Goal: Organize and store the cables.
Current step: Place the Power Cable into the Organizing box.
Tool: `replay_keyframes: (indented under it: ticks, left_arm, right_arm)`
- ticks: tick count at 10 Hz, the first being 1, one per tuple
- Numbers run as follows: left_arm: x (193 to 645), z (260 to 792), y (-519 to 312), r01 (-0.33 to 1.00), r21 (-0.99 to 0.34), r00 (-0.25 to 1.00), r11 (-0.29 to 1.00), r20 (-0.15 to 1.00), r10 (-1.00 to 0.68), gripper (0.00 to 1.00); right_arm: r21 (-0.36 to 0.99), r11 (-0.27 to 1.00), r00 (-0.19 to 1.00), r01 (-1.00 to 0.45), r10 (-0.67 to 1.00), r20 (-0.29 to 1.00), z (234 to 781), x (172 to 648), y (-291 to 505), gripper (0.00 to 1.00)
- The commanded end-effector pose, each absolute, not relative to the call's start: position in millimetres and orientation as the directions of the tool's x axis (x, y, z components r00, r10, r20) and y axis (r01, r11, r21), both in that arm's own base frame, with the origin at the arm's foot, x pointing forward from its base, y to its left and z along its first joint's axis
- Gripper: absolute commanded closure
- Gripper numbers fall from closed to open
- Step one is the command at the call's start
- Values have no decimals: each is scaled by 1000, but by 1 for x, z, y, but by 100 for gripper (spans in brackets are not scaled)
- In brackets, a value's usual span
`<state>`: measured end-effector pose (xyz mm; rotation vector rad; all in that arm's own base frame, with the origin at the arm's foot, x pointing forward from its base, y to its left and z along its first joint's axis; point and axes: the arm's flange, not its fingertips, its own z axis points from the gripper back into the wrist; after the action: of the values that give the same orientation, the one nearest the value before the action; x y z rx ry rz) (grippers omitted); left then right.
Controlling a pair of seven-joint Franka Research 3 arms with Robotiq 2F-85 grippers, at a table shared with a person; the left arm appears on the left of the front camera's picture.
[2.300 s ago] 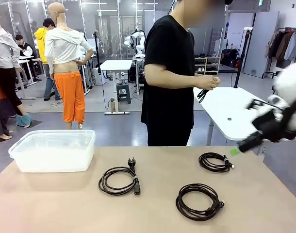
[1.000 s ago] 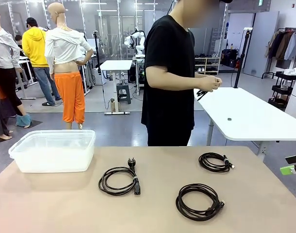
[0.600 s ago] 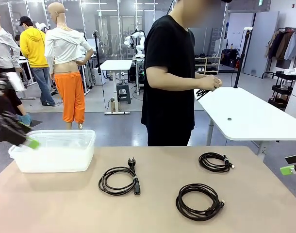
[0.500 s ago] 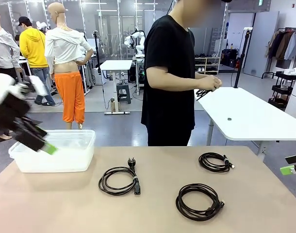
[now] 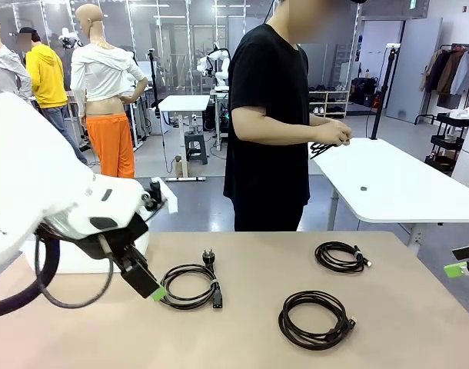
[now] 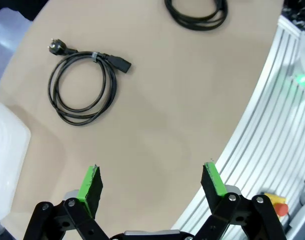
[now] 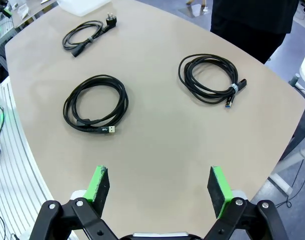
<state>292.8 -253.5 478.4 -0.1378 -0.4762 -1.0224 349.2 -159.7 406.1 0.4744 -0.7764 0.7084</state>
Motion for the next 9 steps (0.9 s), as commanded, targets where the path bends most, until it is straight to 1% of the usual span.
replay_keyframes:
  ticks: [1, 2, 8, 9]
  left_arm:
    - [301, 483, -250, 833, 116, 436, 542, 467, -770, 0]
    - [293, 478, -253, 846, 108, 430, 523, 443, -787, 0]
    - [296, 478, -253, 854, 102, 417, 510, 450, -789, 0]
    - [310, 471, -276, 831, 114, 463, 545, 403, -790, 0]
  right_arm:
    - [148, 682, 519, -716, 379, 767, 408, 350, -159, 0]
    - [148, 682, 519, -716, 379, 767, 408, 350, -159, 0]
    - [148, 682, 519, -716, 379, 767, 408, 350, -159, 0]
    - [148, 682, 519, -716, 379, 767, 408, 350, -159, 0]
